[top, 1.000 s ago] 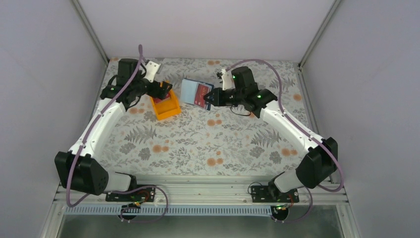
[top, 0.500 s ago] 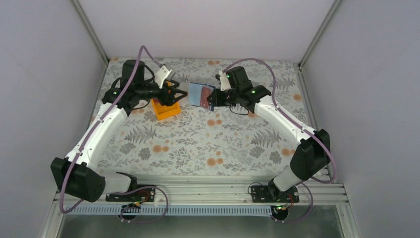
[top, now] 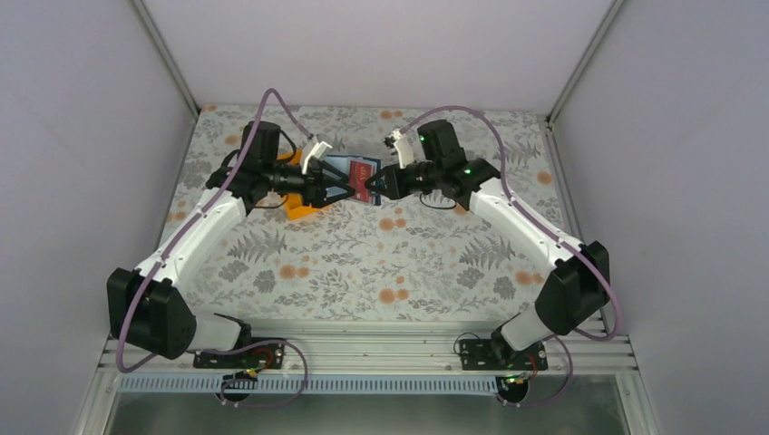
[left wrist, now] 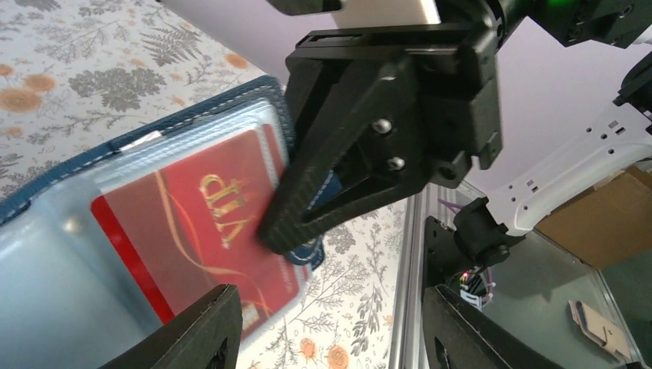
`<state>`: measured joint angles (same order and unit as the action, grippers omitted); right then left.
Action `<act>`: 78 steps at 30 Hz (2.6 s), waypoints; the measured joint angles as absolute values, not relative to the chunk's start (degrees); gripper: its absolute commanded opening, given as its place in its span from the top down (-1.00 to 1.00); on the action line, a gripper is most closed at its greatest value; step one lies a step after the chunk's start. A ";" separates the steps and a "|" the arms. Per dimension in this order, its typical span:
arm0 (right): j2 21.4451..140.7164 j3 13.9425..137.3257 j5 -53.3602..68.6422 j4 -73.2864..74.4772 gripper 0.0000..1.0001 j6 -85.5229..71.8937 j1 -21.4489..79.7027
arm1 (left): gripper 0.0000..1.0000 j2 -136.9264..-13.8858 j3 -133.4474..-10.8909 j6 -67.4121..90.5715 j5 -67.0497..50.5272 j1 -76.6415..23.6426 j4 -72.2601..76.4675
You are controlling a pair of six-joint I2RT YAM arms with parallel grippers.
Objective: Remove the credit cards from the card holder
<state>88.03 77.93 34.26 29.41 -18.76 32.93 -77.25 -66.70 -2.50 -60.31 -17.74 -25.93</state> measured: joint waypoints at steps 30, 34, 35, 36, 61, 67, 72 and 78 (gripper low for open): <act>80.86 74.32 54.04 24.97 0.92 -6.92 32.12 | 0.75 -72.86 -66.11 -2.55 -67.16 -17.54 -25.32; 79.53 73.58 55.64 24.60 0.91 -7.01 31.97 | 0.95 -73.06 -67.02 -3.14 -67.68 -17.85 -26.06; 79.20 73.49 55.68 24.62 0.91 -6.98 31.90 | 0.95 -73.08 -67.24 -3.40 -68.16 -17.91 -26.22; 79.07 73.47 55.88 24.62 0.92 -6.96 31.83 | 0.95 -73.06 -67.42 -3.53 -68.49 -18.02 -26.30; 78.59 71.46 60.18 23.44 0.32 -0.19 30.00 | 0.95 -72.20 -67.68 -9.96 -71.31 -17.06 -32.18; 77.28 70.72 61.34 23.90 0.91 0.49 29.26 | 0.95 -72.20 -67.68 -10.11 -71.46 -16.64 -32.34; 77.28 70.15 61.56 23.86 0.91 1.13 29.15 | 0.95 -72.20 -67.68 -11.20 -71.83 -16.56 -33.43; 77.28 70.08 62.04 24.56 0.92 2.70 28.88 | 0.95 -72.23 -68.47 -14.87 -72.10 -15.84 -36.69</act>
<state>77.28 70.08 62.04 24.56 2.70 28.88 -72.23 -68.47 -14.87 -72.10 -15.84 -36.69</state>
